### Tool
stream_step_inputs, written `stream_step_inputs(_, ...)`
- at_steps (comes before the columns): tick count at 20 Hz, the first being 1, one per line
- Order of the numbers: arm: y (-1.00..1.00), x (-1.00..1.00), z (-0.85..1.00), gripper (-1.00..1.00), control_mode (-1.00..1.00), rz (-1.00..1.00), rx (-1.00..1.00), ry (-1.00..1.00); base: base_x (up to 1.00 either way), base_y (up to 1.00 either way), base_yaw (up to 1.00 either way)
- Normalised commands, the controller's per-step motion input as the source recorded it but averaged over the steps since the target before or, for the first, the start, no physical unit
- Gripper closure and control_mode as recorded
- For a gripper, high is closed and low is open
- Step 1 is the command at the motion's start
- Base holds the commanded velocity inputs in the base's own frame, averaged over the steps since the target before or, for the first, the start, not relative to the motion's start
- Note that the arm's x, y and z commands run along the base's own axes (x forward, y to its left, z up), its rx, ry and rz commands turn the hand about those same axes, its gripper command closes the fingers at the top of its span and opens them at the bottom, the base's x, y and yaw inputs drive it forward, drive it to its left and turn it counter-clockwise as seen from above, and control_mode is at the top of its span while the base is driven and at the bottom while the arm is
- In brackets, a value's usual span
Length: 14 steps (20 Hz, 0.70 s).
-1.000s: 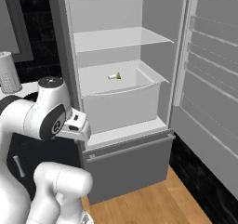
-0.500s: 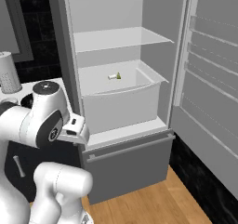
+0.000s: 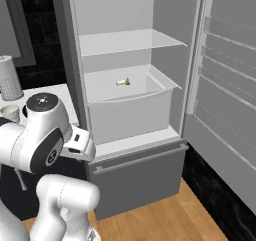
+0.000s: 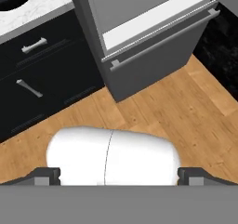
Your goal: Grab a lemon wedge from the fridge and one ice cube from the ice bowl, and put them in the glass of lemonade.
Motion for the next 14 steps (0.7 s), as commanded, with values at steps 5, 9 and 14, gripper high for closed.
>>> stream_step_inputs(5,0.34,0.37,0.08,-1.00,-1.00,-0.01,-0.06,0.02,0.00,0.00,0.00)
stream_step_inputs(9,0.00,0.00,0.00,-1.00,-1.00,0.00,0.00,0.00,0.00,0.00,0.00)
stream_step_inputs(14,0.00,0.00,0.00,-1.00,-1.00,0.00,0.00,0.00,0.00,0.00,0.00)
